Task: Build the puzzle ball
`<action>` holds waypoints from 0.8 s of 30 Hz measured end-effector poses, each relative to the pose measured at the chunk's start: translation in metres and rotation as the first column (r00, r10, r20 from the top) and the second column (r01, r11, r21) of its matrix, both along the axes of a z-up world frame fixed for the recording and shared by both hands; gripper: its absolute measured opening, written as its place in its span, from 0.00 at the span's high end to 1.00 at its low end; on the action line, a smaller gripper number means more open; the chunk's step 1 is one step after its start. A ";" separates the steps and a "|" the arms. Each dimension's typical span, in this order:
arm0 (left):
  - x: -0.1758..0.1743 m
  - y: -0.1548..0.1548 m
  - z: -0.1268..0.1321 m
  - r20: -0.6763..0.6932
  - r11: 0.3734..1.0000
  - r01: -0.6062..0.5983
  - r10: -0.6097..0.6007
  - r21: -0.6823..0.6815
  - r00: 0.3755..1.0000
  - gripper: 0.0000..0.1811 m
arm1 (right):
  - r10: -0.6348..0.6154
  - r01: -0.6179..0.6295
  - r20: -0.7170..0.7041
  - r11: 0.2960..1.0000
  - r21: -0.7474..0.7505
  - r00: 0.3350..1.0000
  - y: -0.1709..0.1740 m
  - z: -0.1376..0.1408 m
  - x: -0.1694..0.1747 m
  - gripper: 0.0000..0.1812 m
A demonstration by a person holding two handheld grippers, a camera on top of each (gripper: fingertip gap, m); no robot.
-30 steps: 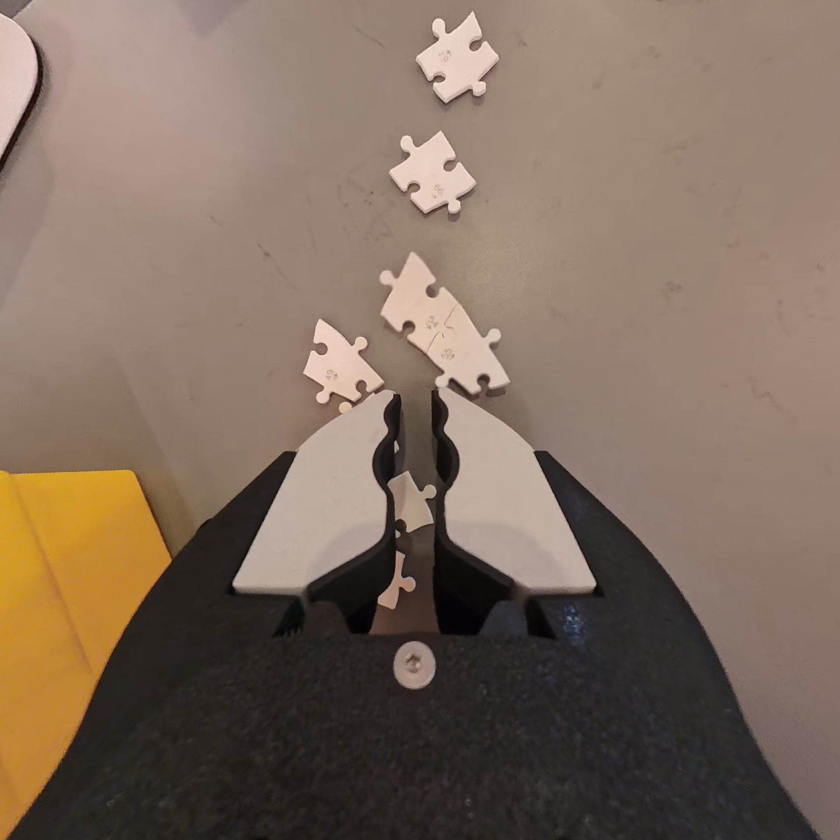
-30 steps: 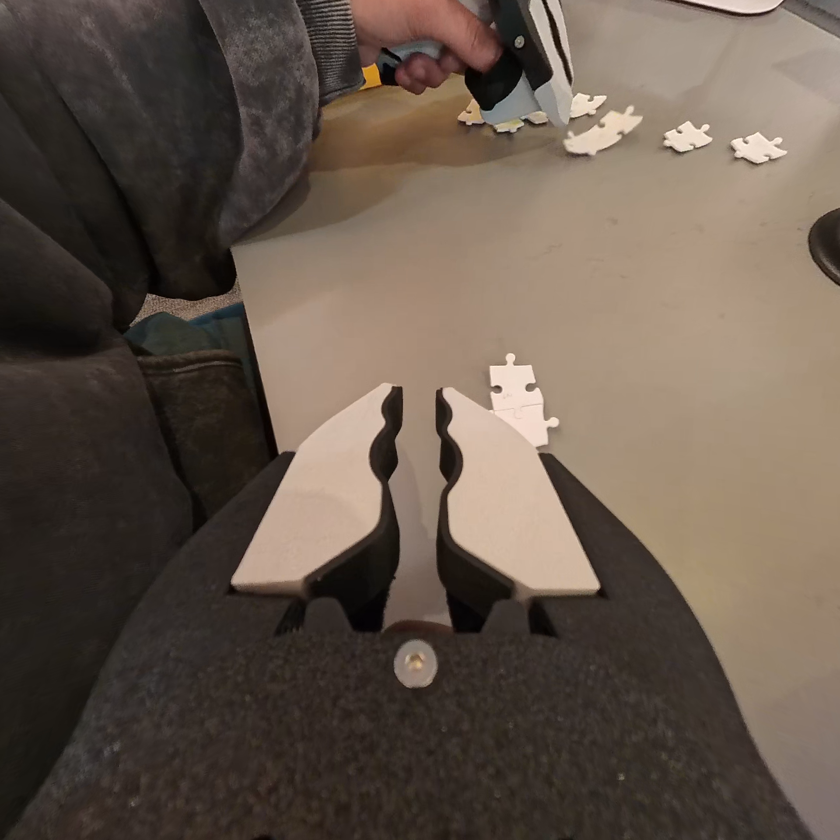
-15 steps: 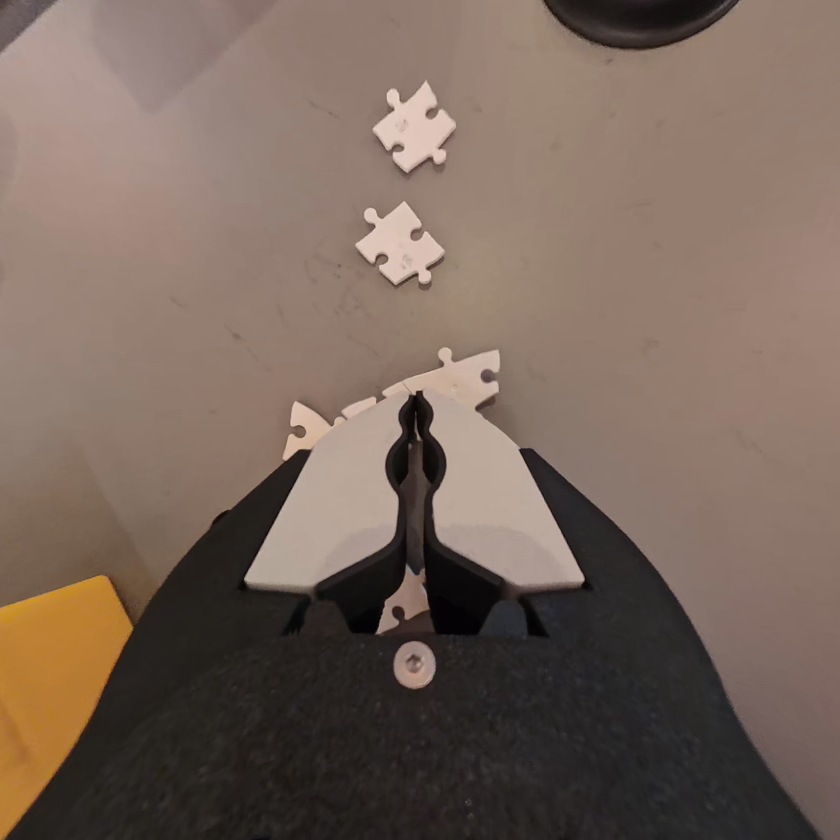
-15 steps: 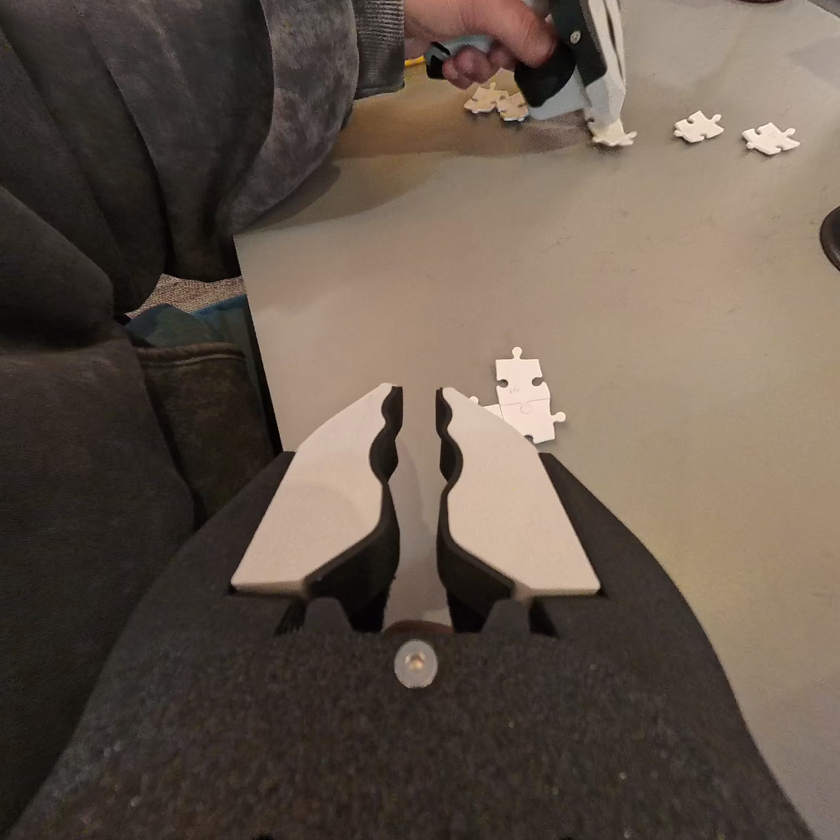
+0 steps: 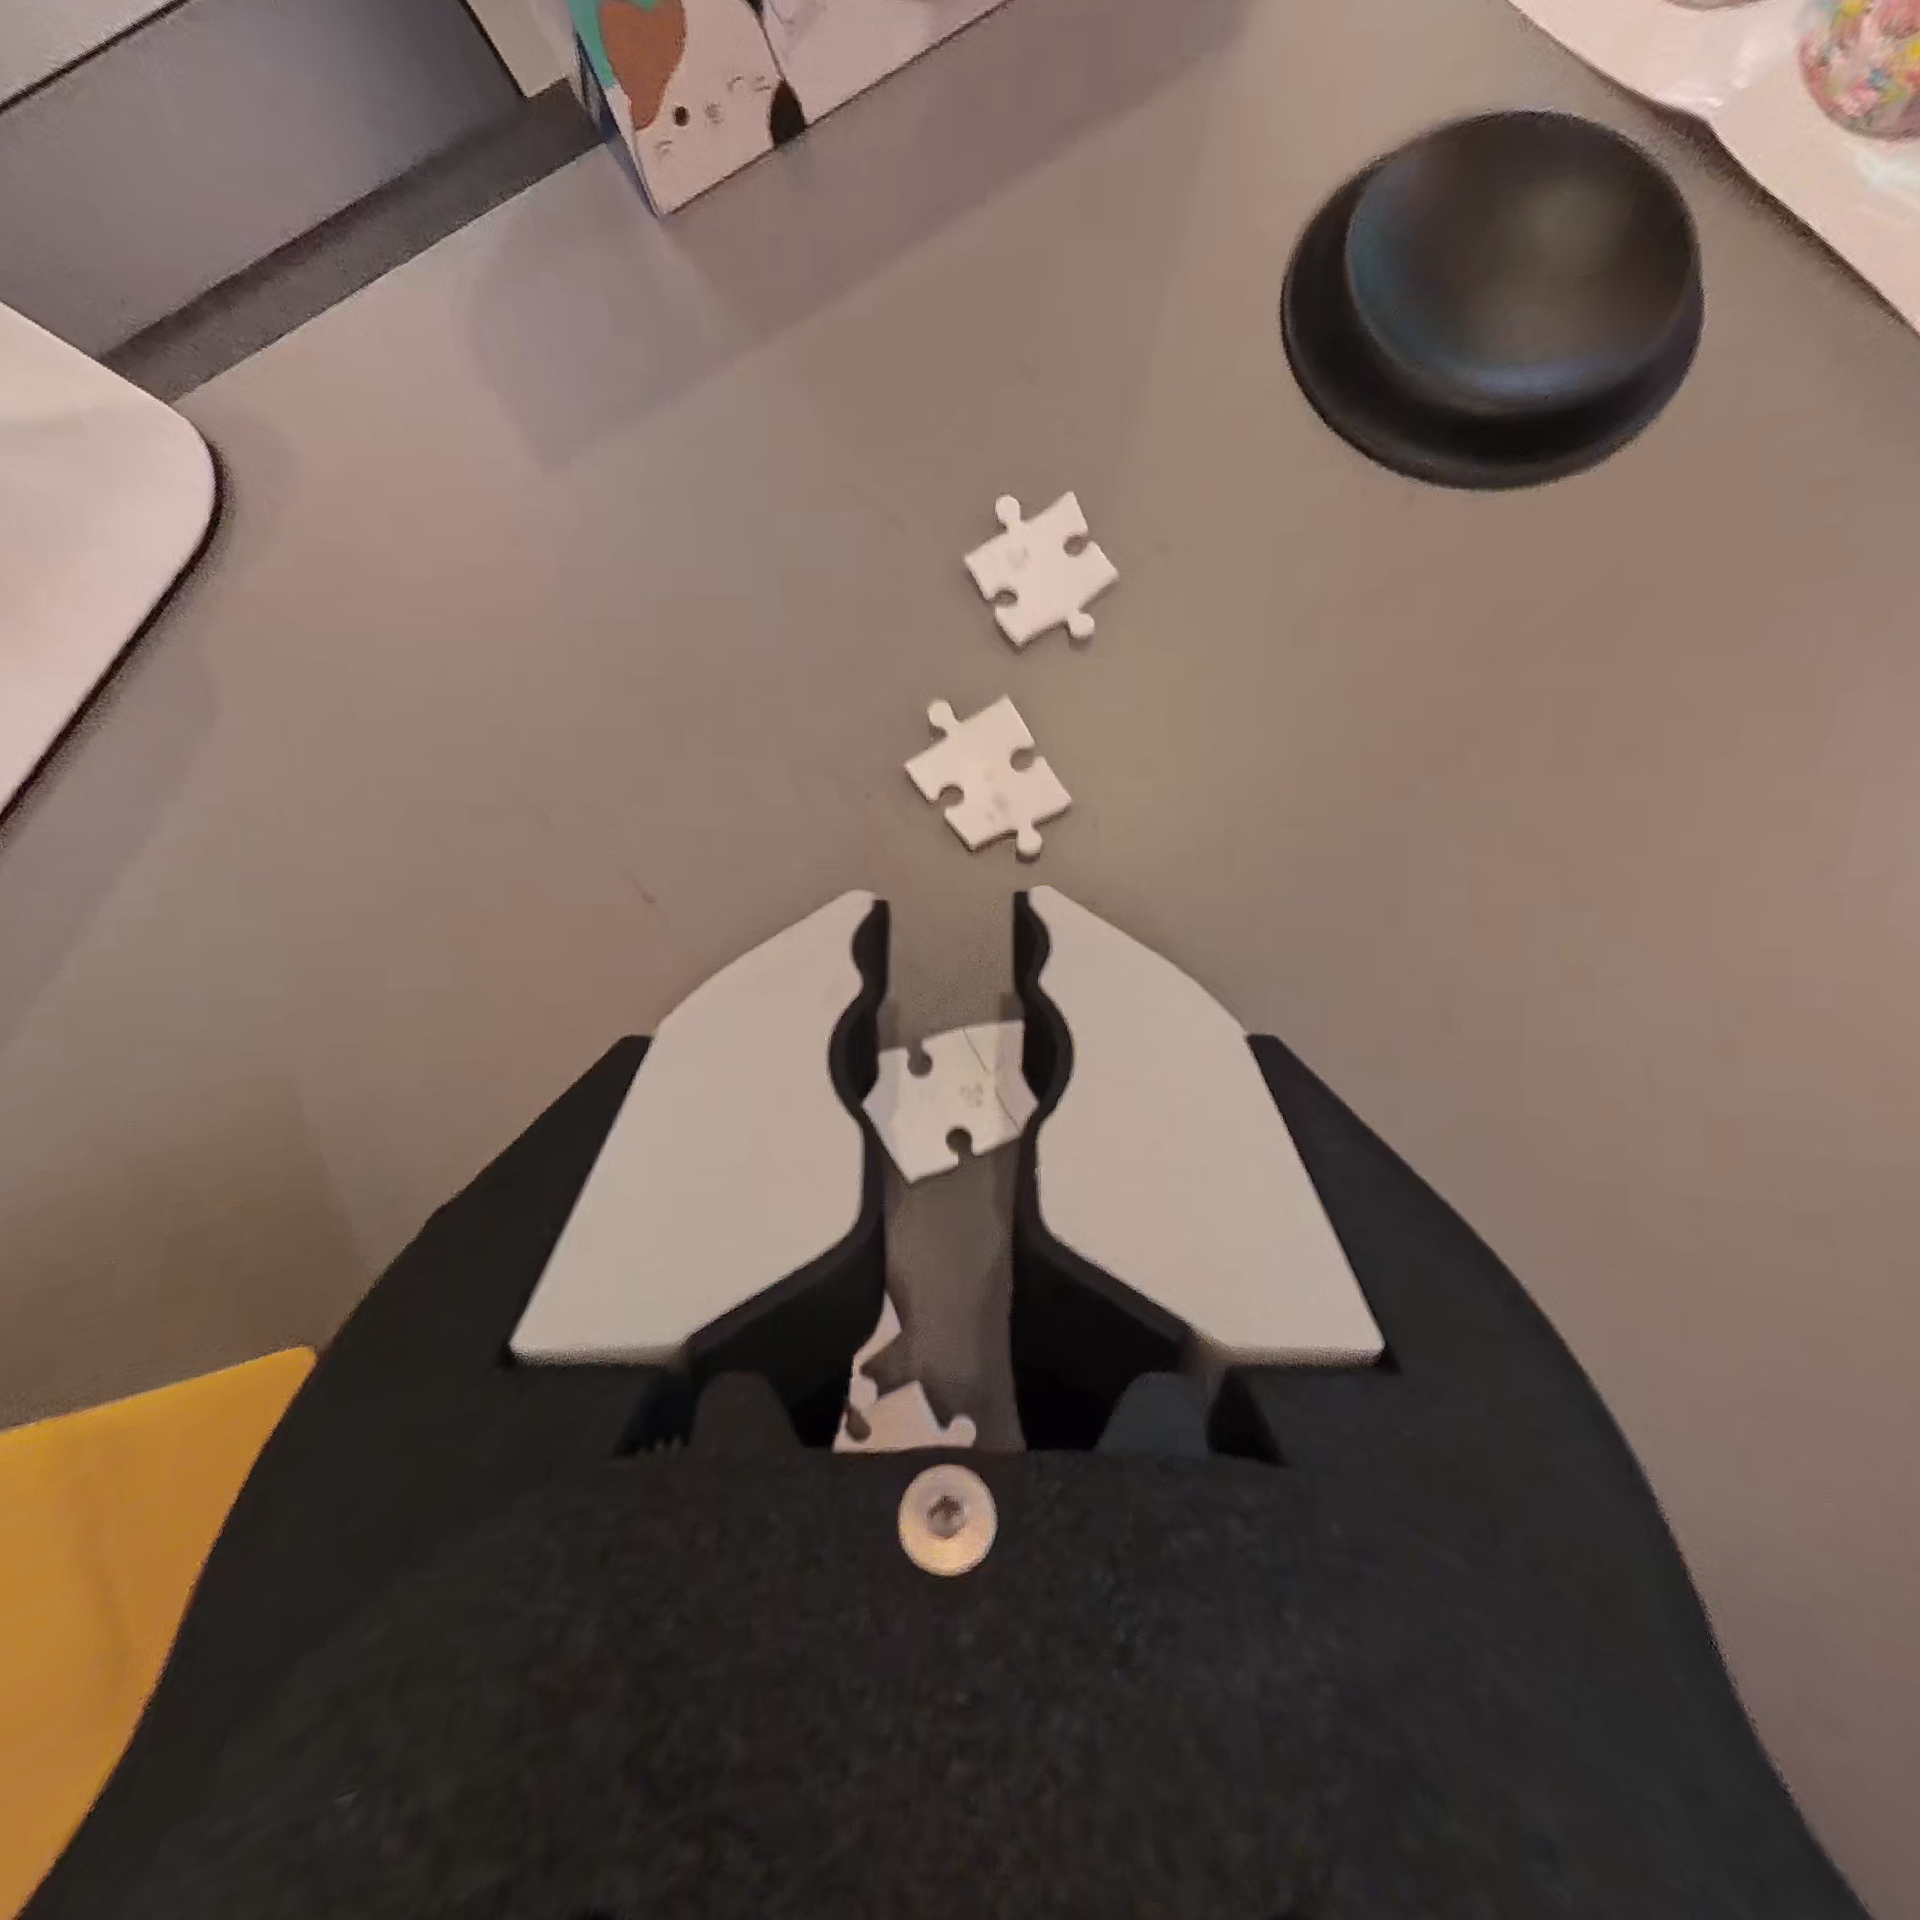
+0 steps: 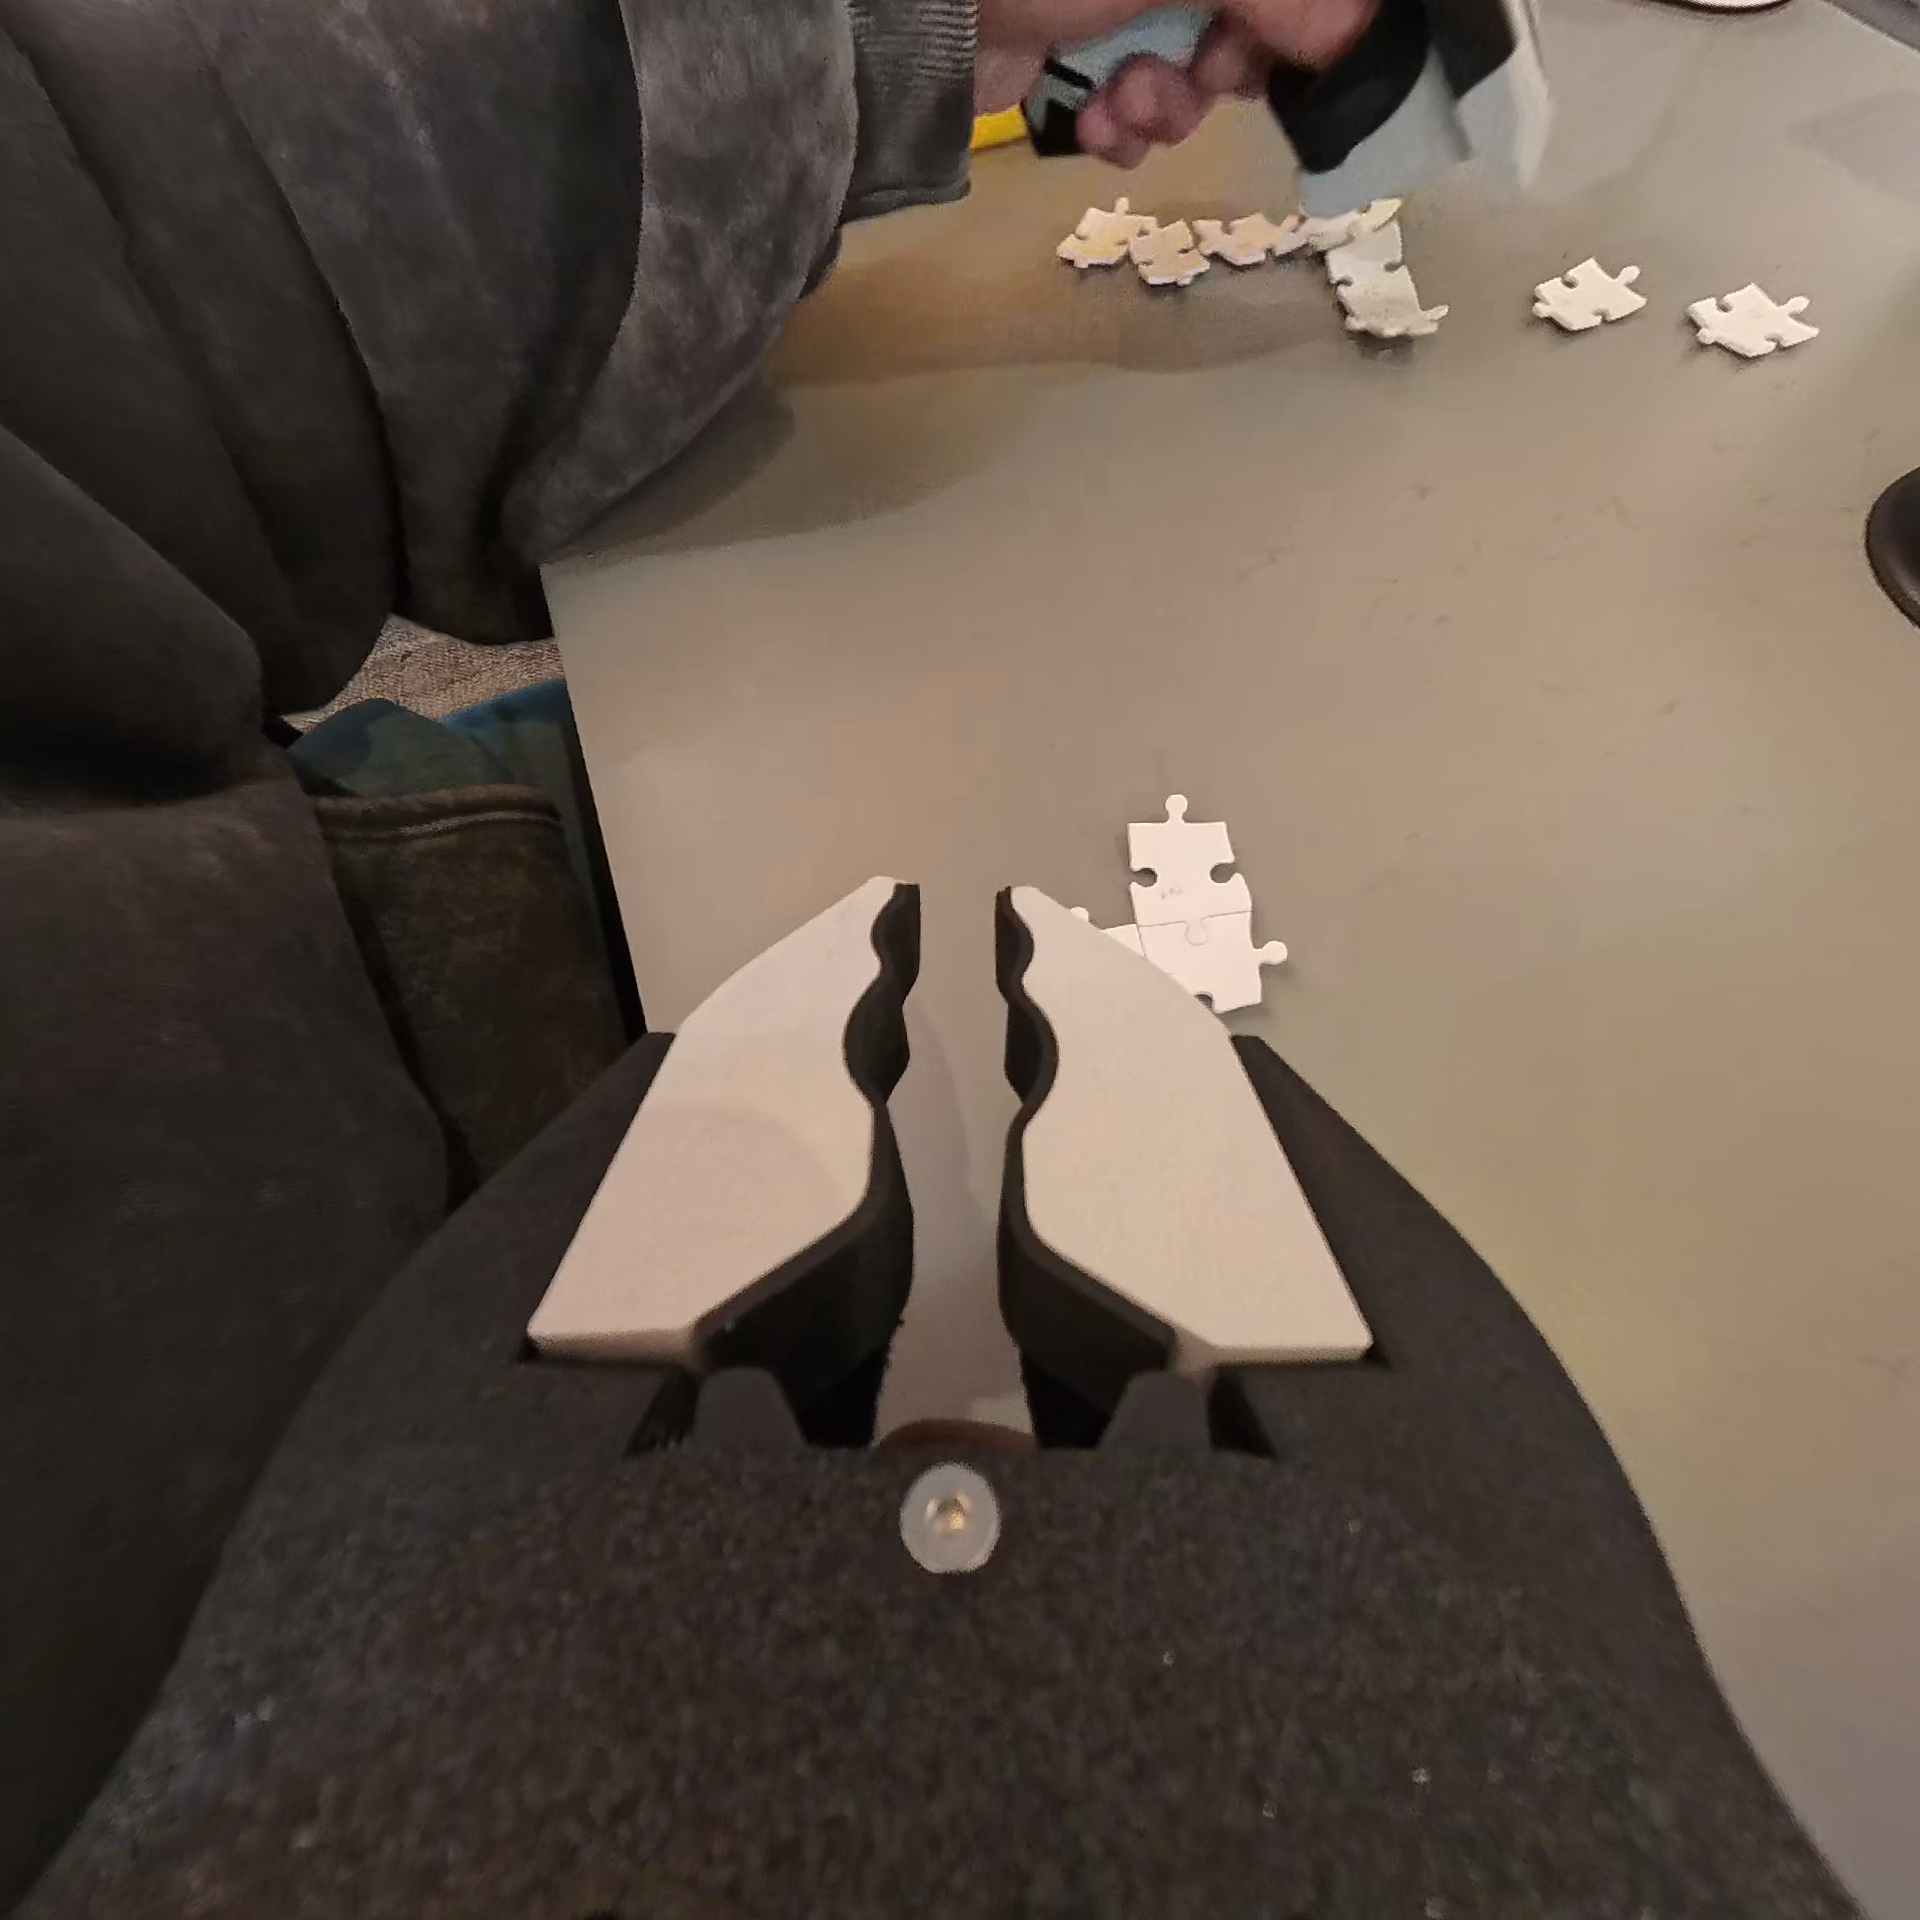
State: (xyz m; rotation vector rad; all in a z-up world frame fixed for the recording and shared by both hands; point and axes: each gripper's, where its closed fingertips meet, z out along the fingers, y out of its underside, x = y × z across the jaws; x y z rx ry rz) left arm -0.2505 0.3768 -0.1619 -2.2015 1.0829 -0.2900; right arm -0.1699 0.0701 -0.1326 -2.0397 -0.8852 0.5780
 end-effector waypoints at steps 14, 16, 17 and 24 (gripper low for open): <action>0.038 0.019 -0.032 -0.101 0.996 -0.032 0.024 -0.079 0.995 0.88 | -0.015 0.015 -0.009 1.000 0.004 1.000 0.003 0.001 0.008 0.92; 0.035 0.021 -0.032 -0.108 0.996 -0.043 0.034 -0.083 0.994 0.90 | -0.015 0.015 -0.008 1.000 0.001 1.000 0.004 0.000 0.008 0.92; 0.035 0.020 -0.031 -0.094 0.994 -0.054 0.045 -0.095 0.995 0.90 | -0.013 0.013 -0.006 1.000 0.000 1.000 0.004 -0.001 0.008 0.92; 0.018 0.025 -0.015 -0.015 0.982 -0.151 0.150 -0.117 0.989 0.84 | -0.013 0.013 -0.001 1.000 -0.005 1.000 0.005 -0.002 0.007 0.92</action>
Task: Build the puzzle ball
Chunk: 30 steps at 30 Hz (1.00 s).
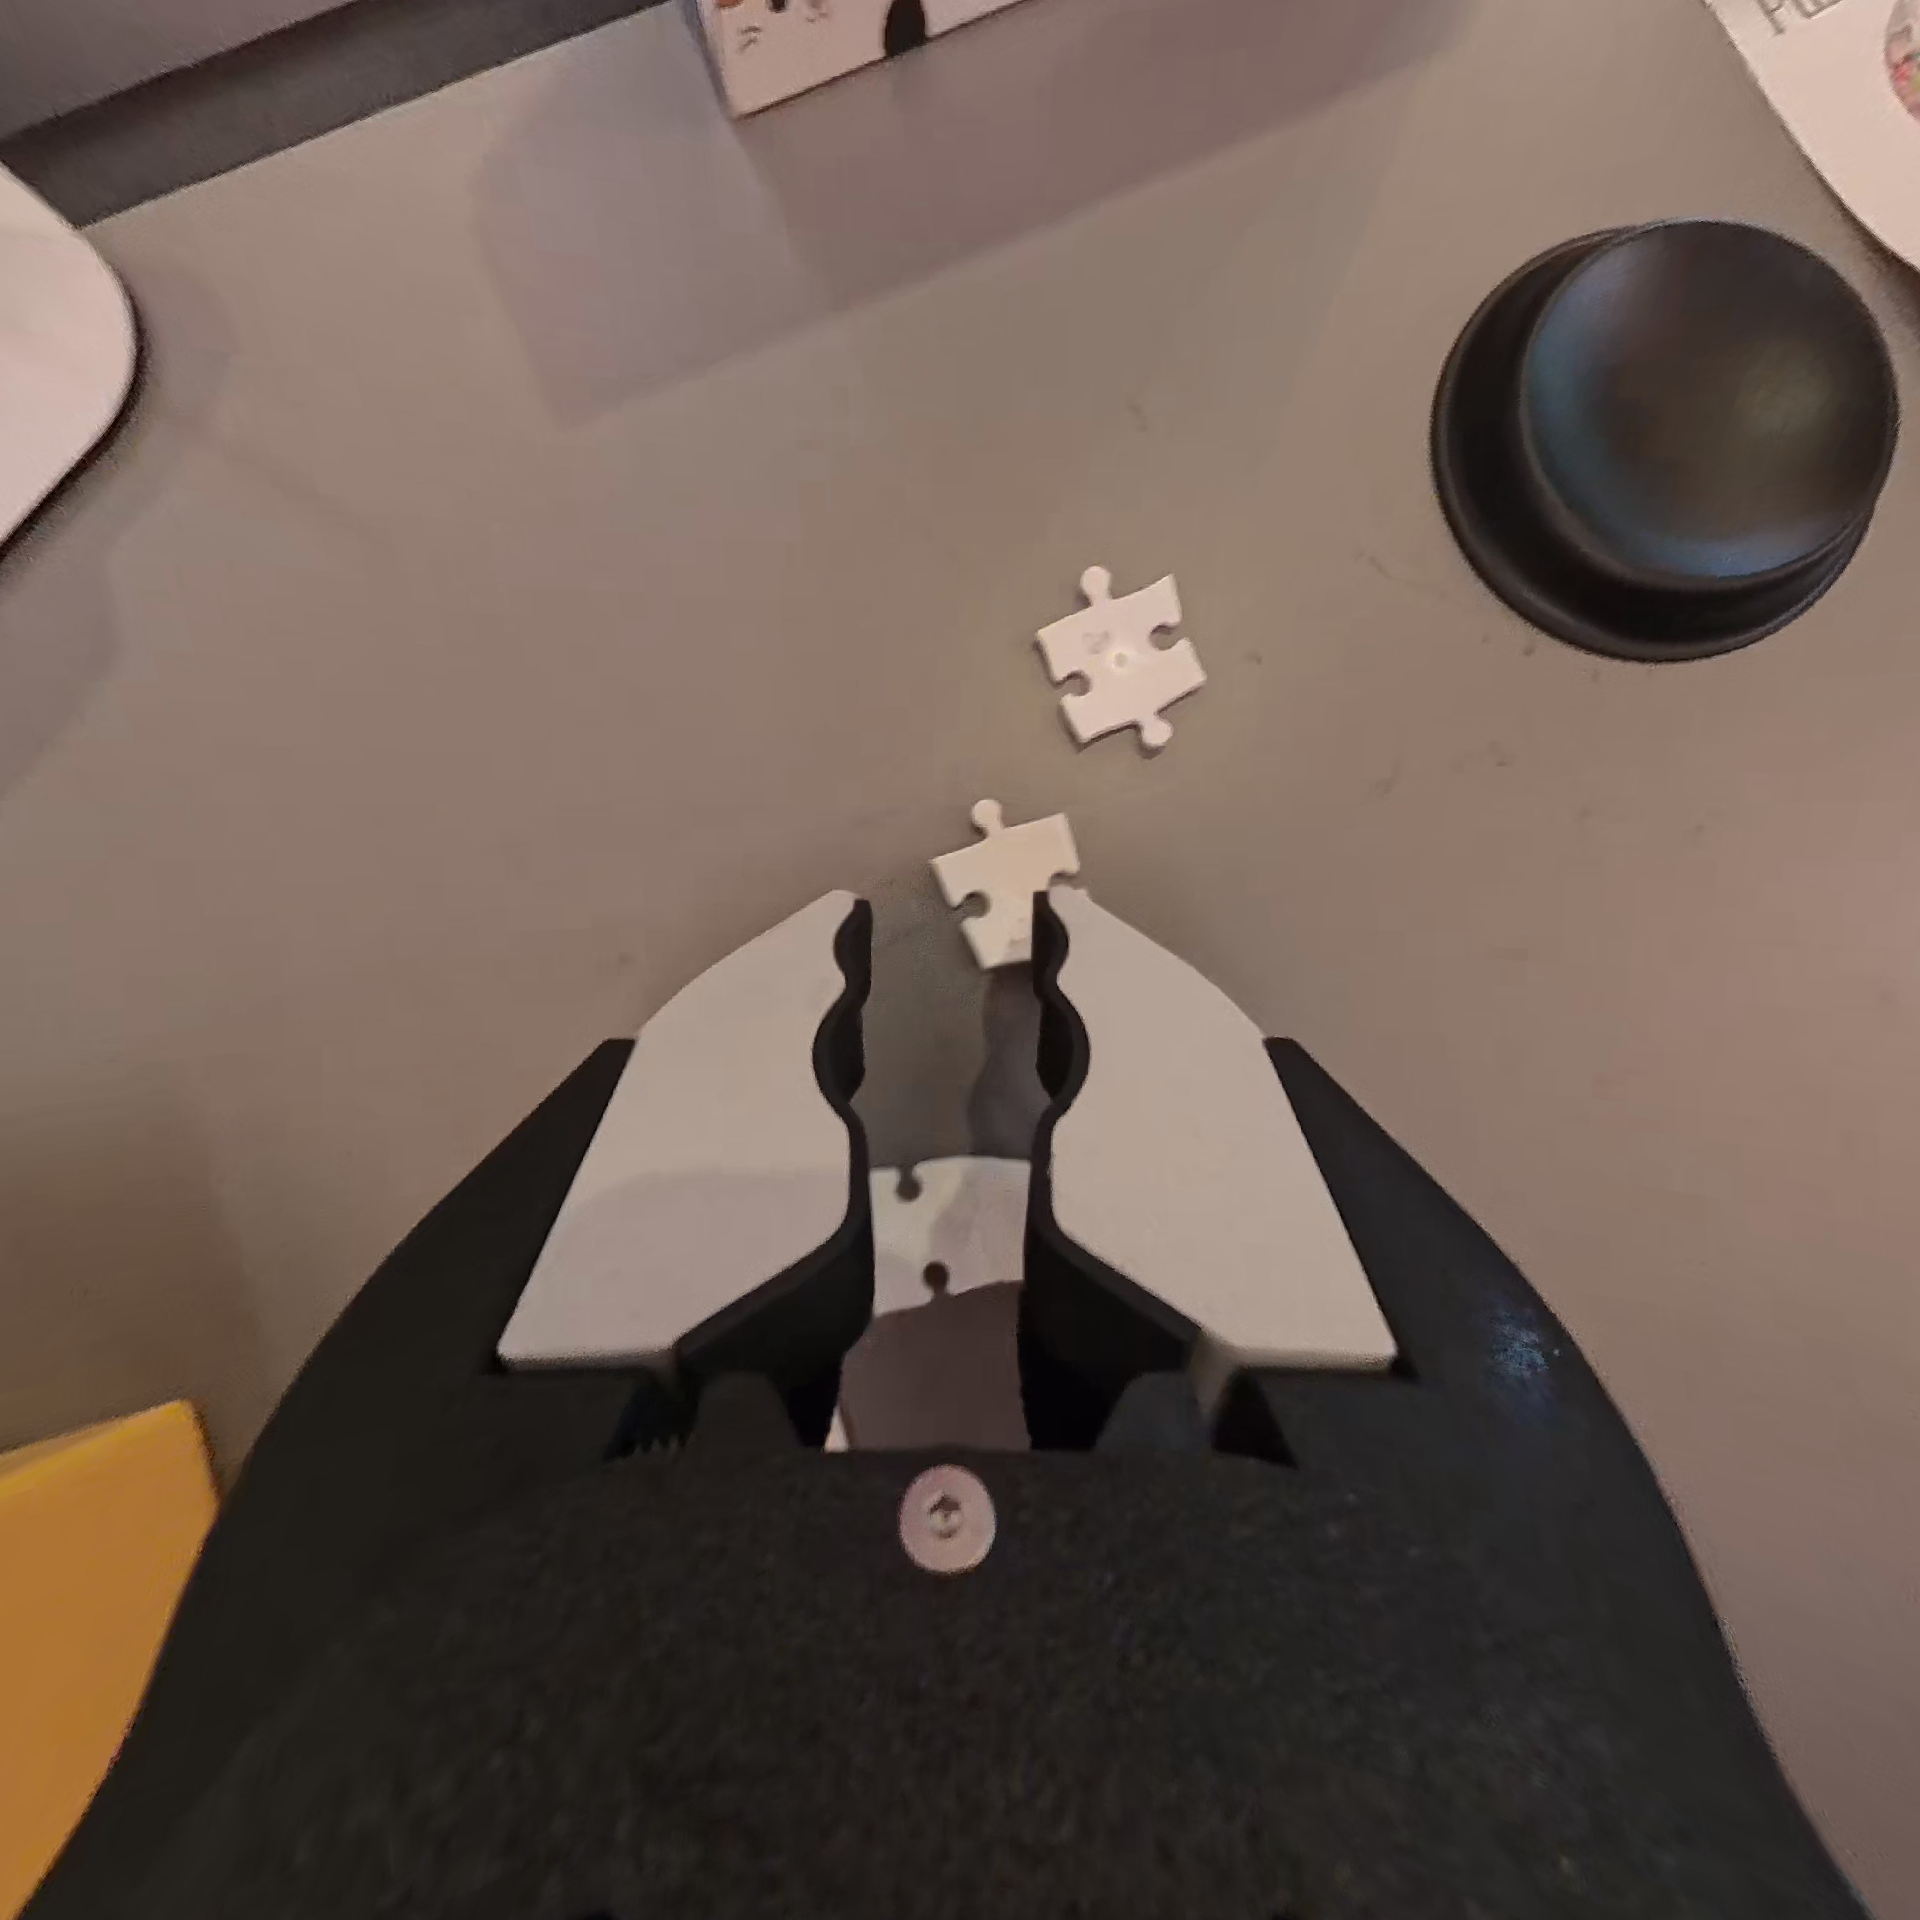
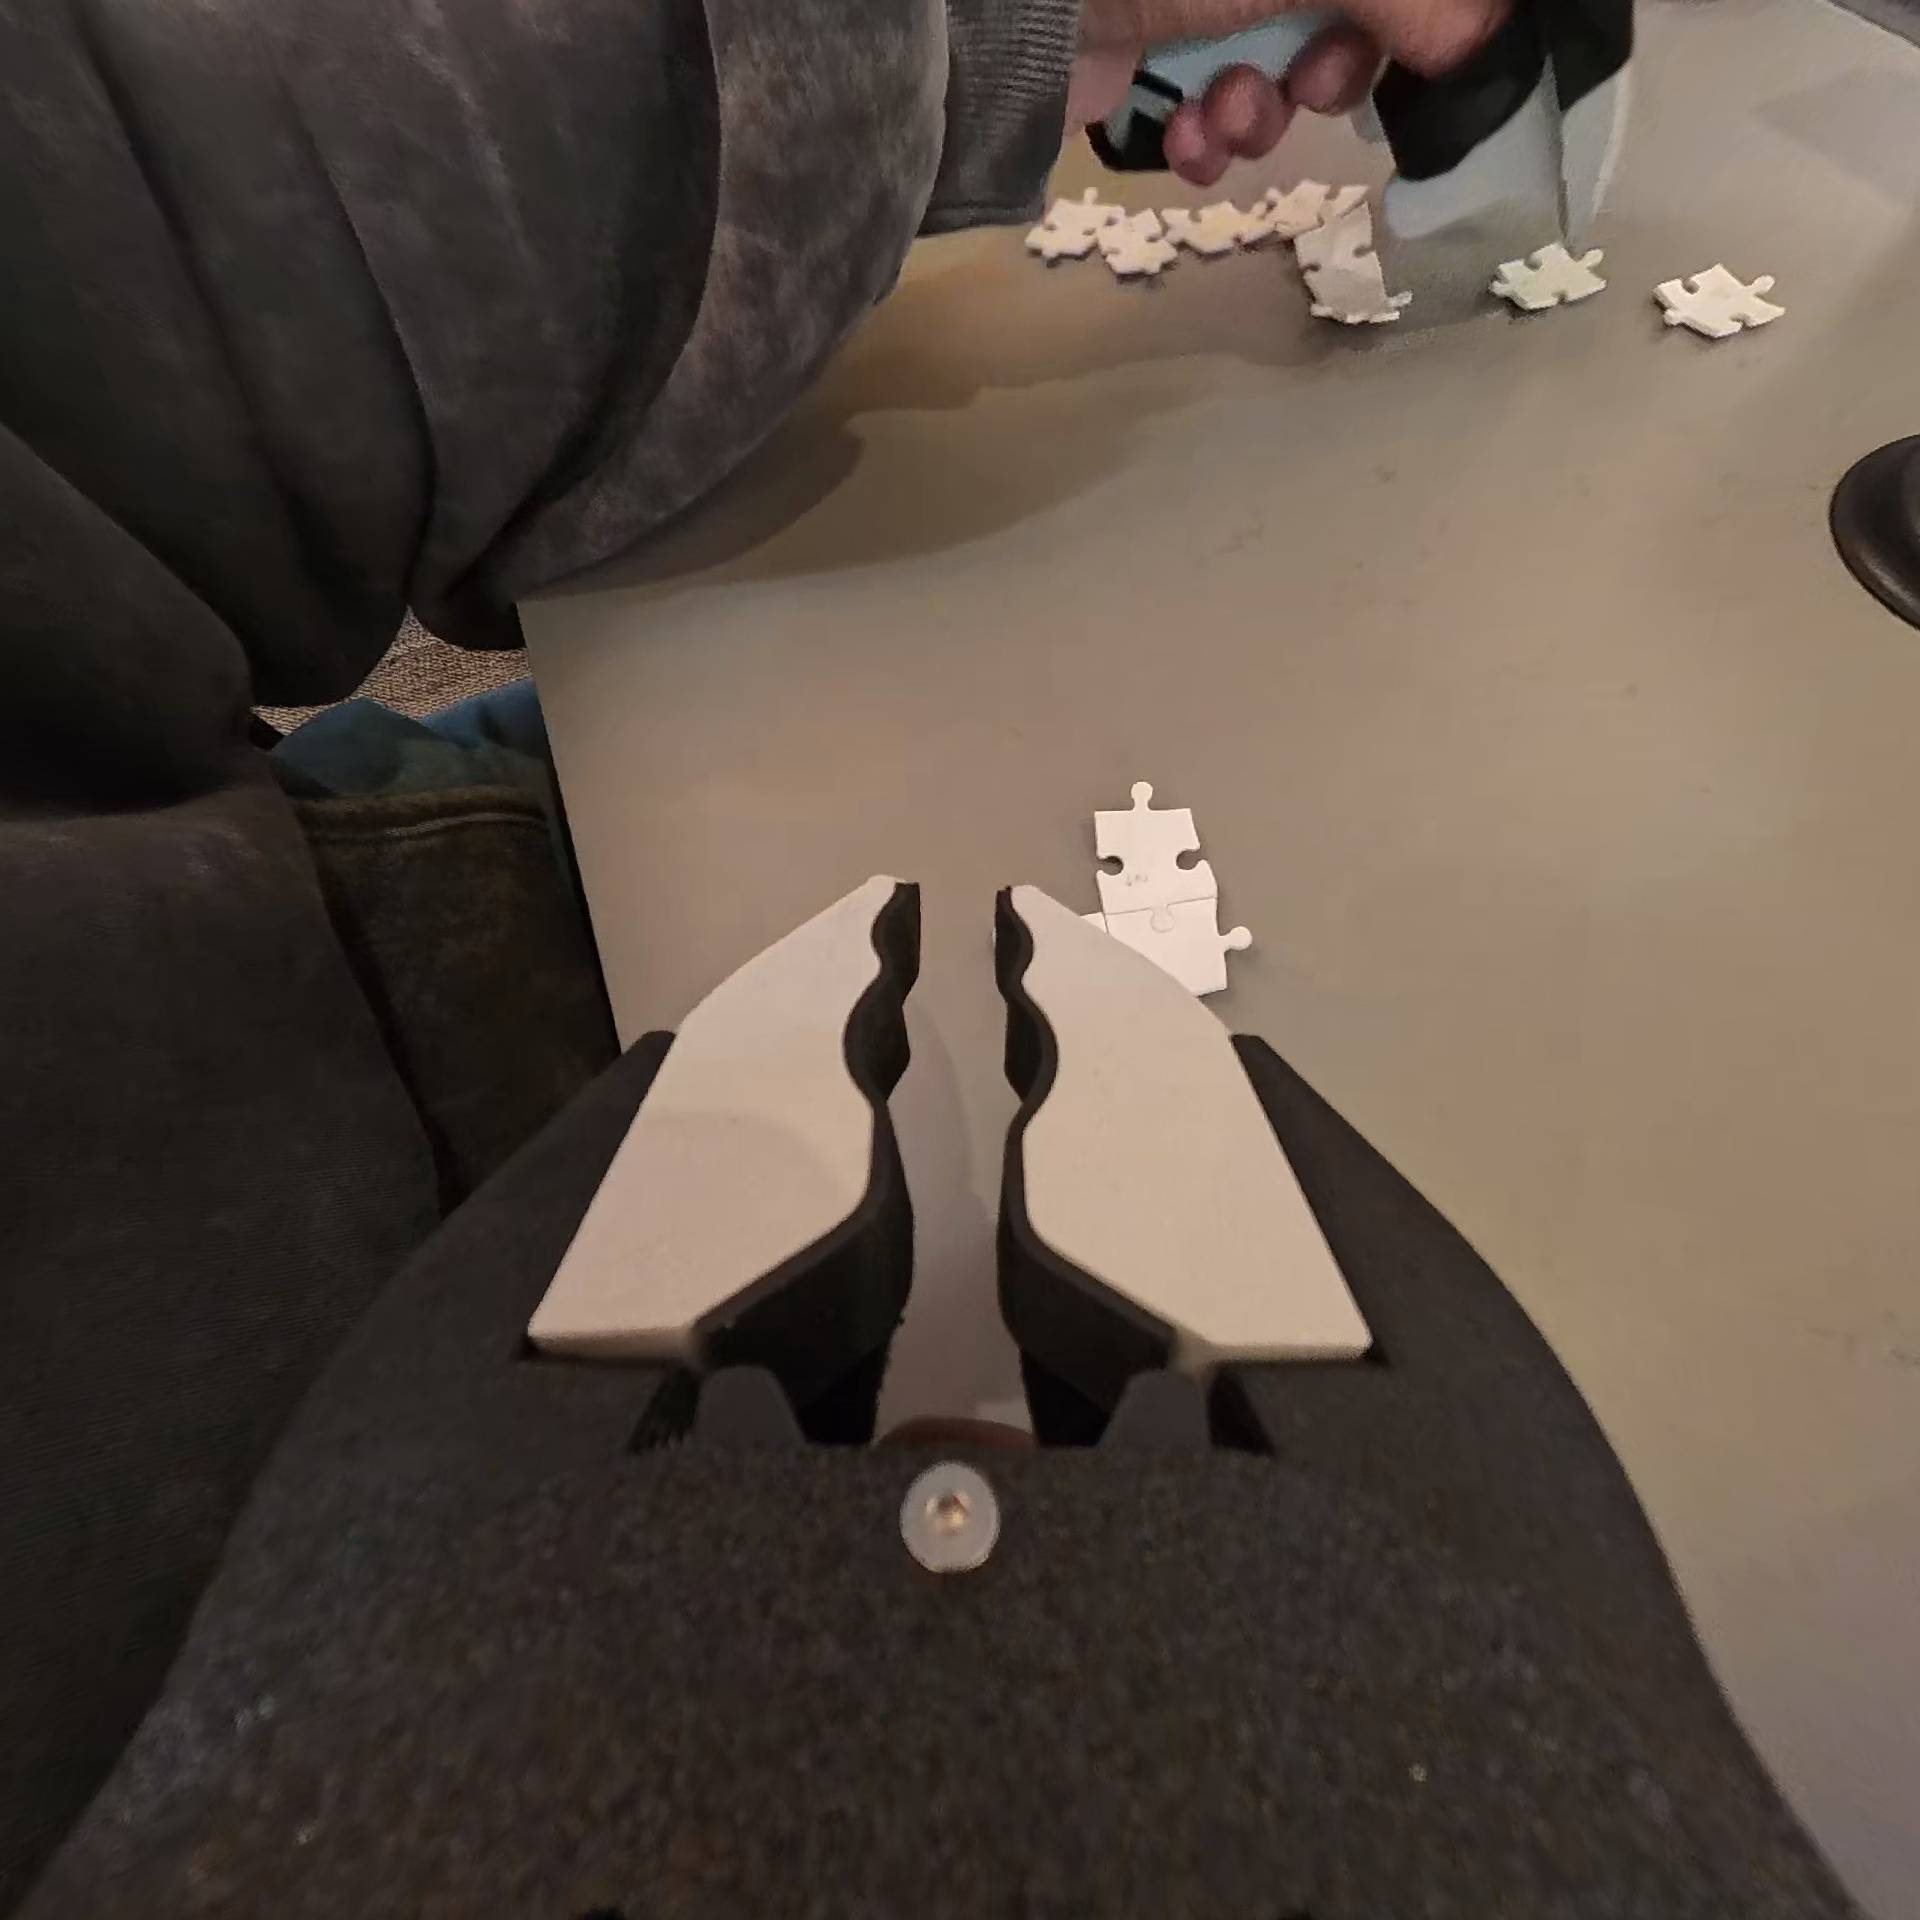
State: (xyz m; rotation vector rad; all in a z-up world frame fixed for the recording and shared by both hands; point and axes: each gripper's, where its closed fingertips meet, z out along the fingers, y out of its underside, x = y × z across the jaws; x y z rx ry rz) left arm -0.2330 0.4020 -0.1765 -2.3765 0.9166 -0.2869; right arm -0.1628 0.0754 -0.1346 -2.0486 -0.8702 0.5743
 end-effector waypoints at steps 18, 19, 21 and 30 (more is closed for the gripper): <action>0.016 -0.029 -0.008 0.080 0.987 0.113 -0.105 -0.113 0.991 0.90 | 0.001 -0.001 -0.005 1.000 0.001 1.000 -0.001 0.001 0.001 0.92; 0.015 -0.028 -0.007 0.077 0.988 0.121 -0.113 -0.100 0.991 0.90 | 0.003 -0.003 -0.006 1.000 0.005 1.000 0.000 0.003 0.001 0.92; 0.008 -0.022 -0.003 0.046 0.990 0.130 -0.127 -0.060 0.991 0.88 | -0.002 0.002 -0.010 1.000 0.027 1.000 0.008 0.011 0.004 0.93; 0.000 0.000 -0.007 -0.130 0.928 0.361 -0.349 0.087 0.928 0.80 | -0.059 0.022 0.153 0.972 0.232 0.987 0.163 0.085 0.029 0.86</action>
